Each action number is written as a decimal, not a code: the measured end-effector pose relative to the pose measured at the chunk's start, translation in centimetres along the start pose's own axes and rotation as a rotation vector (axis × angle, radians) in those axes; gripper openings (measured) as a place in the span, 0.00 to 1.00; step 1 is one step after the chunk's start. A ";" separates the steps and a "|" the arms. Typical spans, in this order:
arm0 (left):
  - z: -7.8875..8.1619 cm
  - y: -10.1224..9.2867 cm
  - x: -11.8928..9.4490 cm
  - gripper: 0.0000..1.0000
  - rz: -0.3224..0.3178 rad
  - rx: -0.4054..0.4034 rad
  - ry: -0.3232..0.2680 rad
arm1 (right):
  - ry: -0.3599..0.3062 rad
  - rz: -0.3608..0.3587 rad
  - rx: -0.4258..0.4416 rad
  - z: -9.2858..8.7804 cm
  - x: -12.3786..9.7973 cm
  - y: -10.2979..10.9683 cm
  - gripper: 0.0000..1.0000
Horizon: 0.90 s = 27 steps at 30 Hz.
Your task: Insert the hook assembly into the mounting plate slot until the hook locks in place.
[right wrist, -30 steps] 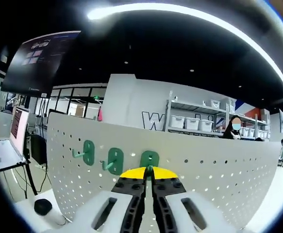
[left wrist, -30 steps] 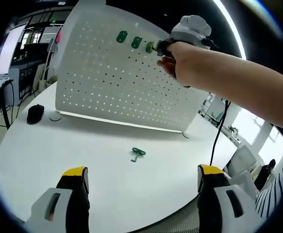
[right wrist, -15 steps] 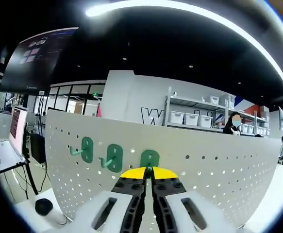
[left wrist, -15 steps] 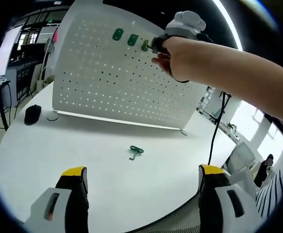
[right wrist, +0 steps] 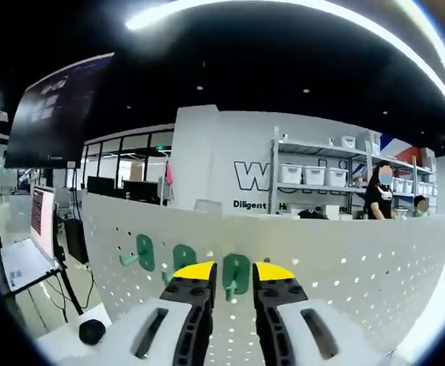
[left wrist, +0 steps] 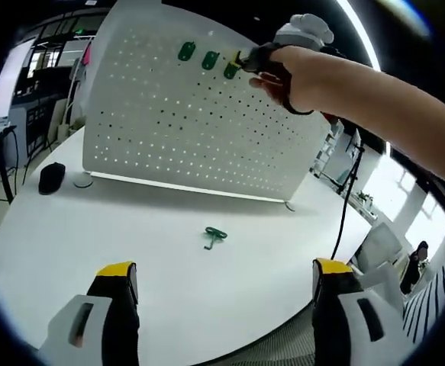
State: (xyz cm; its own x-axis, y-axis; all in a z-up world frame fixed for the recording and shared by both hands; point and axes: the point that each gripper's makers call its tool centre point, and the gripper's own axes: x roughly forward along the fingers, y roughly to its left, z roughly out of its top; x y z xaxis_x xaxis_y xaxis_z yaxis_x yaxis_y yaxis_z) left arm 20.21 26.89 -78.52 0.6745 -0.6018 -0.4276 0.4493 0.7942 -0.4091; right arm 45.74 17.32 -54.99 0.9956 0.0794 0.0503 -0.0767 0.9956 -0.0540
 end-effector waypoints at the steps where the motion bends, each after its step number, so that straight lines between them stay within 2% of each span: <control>1: 0.0 -0.1 0.0 0.97 -0.002 0.005 0.002 | -0.004 0.008 -0.003 0.4 -0.2 -0.1 0.20; 7: -0.1 -0.3 0.0 0.97 -0.011 0.006 0.002 | -0.012 0.092 0.034 1.7 -1.6 -0.5 0.22; 10: -0.2 -0.3 0.0 0.97 -0.013 0.008 0.007 | 0.015 0.100 -0.002 1.3 -2.3 -0.9 0.22; 14: -0.3 -0.5 0.0 0.97 -0.014 0.018 0.013 | 0.052 0.127 -0.015 0.4 -3.6 -1.4 0.23; 17: -0.4 -0.5 -0.1 0.96 -0.018 0.020 0.017 | 0.072 0.138 -0.059 -0.3 -4.8 -1.8 0.24; 21: -0.5 -0.6 -0.1 0.98 -0.020 0.018 0.022 | 0.096 0.141 -0.061 -1.3 -6.2 -2.6 0.25; 27: -0.9 -0.5 -0.1 1.00 -0.023 0.000 0.040 | 0.185 0.167 -0.019 -4.6 -8.2 -3.6 0.25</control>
State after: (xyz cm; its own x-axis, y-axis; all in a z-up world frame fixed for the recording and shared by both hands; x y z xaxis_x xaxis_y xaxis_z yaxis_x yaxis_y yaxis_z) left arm 19.37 26.47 -78.92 0.6401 -0.6227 -0.4500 0.4643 0.7802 -0.4192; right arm 38.15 12.86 -59.76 0.9625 0.2302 -0.1437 -0.2412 0.9683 -0.0647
